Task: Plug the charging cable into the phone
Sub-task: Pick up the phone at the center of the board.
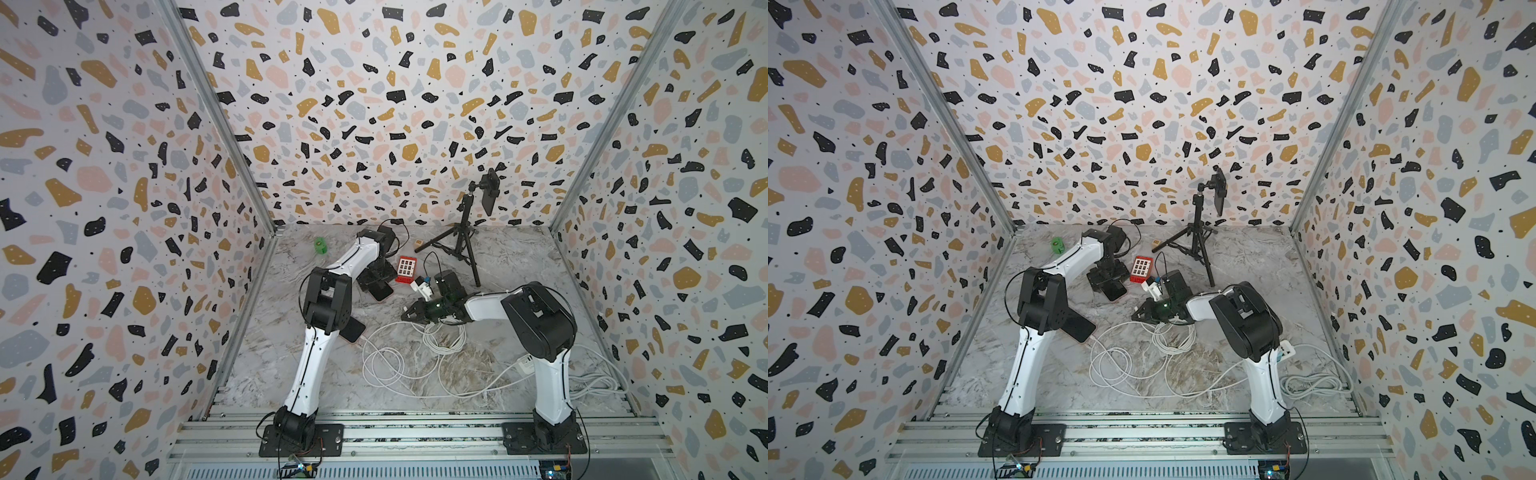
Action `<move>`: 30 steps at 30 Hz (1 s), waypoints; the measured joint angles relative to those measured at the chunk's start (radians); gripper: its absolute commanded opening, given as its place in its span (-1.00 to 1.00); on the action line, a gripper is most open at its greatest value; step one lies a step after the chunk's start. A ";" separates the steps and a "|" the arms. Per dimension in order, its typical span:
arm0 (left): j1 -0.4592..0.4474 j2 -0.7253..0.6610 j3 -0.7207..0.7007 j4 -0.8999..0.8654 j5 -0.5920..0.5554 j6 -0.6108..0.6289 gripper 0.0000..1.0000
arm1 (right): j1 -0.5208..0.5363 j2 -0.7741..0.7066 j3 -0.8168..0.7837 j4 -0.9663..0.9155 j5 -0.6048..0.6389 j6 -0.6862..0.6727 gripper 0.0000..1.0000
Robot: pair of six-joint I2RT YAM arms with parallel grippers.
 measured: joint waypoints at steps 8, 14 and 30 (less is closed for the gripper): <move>0.005 -0.026 -0.044 0.033 0.019 0.002 0.18 | -0.007 -0.043 -0.018 0.005 0.005 0.006 -1.00; 0.019 -0.051 -0.078 0.045 0.054 0.016 0.20 | -0.003 -0.045 -0.020 0.005 0.012 0.014 -1.00; 0.068 -0.200 -0.281 0.027 0.314 0.046 0.20 | 0.048 0.077 0.001 0.321 -0.072 0.263 -1.00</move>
